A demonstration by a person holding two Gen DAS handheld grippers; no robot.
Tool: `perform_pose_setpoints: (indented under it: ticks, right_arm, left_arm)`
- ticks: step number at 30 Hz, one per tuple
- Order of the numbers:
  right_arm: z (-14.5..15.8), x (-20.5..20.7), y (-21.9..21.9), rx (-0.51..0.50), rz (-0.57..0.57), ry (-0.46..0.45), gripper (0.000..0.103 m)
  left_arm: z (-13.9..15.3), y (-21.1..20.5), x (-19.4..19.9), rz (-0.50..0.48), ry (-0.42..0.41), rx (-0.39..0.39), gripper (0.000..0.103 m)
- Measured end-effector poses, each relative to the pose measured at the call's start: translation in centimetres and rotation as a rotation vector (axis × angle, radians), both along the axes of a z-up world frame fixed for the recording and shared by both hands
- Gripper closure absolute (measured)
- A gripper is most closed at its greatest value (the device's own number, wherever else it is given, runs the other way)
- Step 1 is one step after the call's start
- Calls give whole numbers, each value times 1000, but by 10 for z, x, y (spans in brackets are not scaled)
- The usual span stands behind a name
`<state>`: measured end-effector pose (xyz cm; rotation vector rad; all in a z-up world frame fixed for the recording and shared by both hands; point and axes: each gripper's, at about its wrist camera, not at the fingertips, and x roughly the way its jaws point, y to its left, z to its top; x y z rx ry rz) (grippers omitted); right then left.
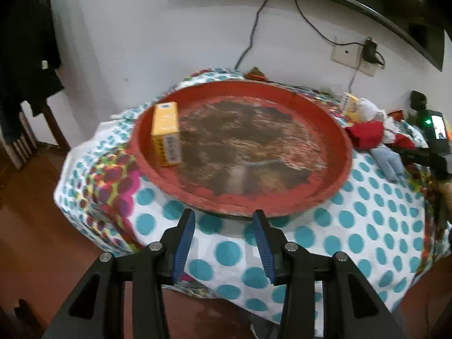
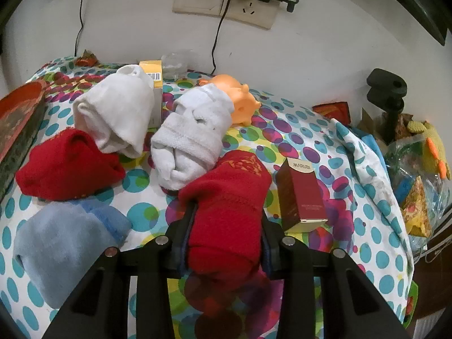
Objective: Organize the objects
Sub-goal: 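Withdraw the open left tool from the tray while right tool holds the red sock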
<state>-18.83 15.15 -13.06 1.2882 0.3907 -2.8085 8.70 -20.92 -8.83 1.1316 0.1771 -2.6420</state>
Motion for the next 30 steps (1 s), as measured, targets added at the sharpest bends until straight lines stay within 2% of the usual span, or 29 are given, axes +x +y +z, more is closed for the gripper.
perform_pose_setpoints:
  ticks: [4, 8, 14, 17, 22, 30]
  right_arm:
    - [0, 1, -1, -4, -8, 0, 71]
    - [0, 1, -2, -4, -18, -3, 71]
    - [6, 5, -2, -16, -29, -15, 72]
    - [12, 13, -4, -48, -26, -10, 72]
    - [21, 30, -6, -129, -33, -5, 73]
    - [51, 65, -14, -198, 24, 51, 73]
  left_arm:
    - [5, -11, 4, 20, 32, 50, 60]
    - [7, -15, 6, 47, 38, 33, 60]
    - [7, -22, 7, 61, 35, 58, 60]
    - [6, -26, 7, 86, 29, 44, 60]
    - [-1, -31, 4, 94, -3, 70, 60]
    - [4, -33, 6, 102, 16, 90, 60]
